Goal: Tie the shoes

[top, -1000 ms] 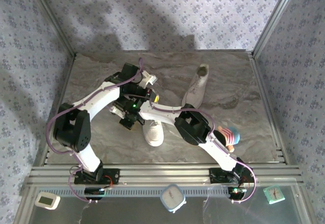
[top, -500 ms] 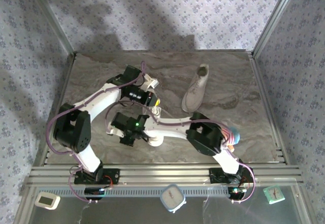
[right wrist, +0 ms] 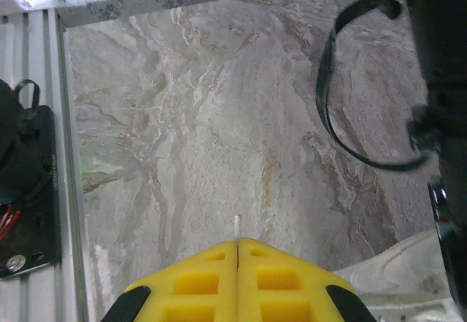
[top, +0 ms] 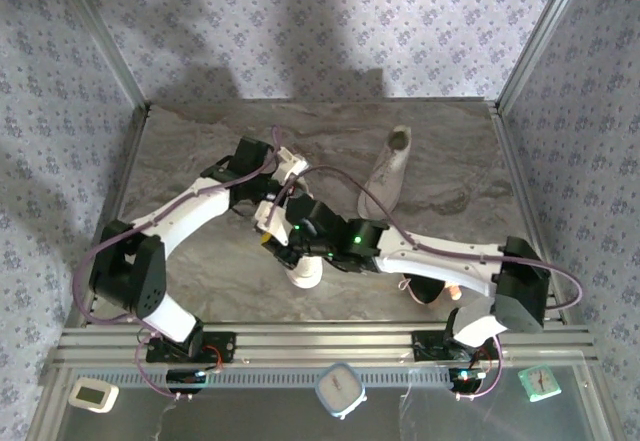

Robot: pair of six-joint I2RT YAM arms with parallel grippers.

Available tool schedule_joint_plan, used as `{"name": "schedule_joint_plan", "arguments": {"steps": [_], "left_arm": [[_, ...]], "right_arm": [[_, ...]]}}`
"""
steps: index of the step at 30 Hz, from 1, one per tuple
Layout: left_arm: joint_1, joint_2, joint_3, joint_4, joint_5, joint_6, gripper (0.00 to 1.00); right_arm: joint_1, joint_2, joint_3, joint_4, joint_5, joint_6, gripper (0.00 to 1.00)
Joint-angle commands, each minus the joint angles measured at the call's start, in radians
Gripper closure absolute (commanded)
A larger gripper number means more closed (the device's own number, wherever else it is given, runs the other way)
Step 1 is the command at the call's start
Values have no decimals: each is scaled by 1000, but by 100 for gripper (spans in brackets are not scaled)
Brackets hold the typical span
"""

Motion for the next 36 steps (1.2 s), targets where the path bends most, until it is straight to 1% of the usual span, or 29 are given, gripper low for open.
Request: {"name": "schedule_joint_plan", "arguments": {"steps": [1, 4, 7, 13, 17, 19, 22, 26, 28, 32, 36], "left_arm": [[-5, -52, -32, 118, 17, 2, 100], [-6, -69, -61, 165, 21, -6, 100], [-6, -76, -73, 176, 27, -6, 100], [-6, -87, -85, 189, 25, -3, 100], [-5, -90, -89, 194, 20, -3, 100], [-6, -90, -89, 194, 20, -5, 100], [-6, -90, -91, 195, 21, -6, 100], [-6, -91, -93, 198, 16, -9, 100], [-6, -90, -94, 198, 14, -11, 100], [-7, -88, -93, 195, 12, -14, 100], [-7, -87, -95, 191, 8, -16, 100]], "right_arm": [[0, -59, -48, 36, -39, 58, 100], [7, -100, -91, 32, -66, 67, 100], [11, -135, -138, 4, -96, 77, 100], [17, -244, -306, 10, -9, 166, 100], [-16, -316, -407, 18, 50, 261, 100], [-47, -336, -451, 21, 48, 315, 100], [-86, -342, -508, 34, 24, 379, 100], [-93, -342, -562, 82, -19, 414, 100], [-82, -334, -567, 95, -62, 401, 100], [-28, -309, -553, 126, -172, 351, 100], [31, -267, -529, 130, -228, 317, 100]]}}
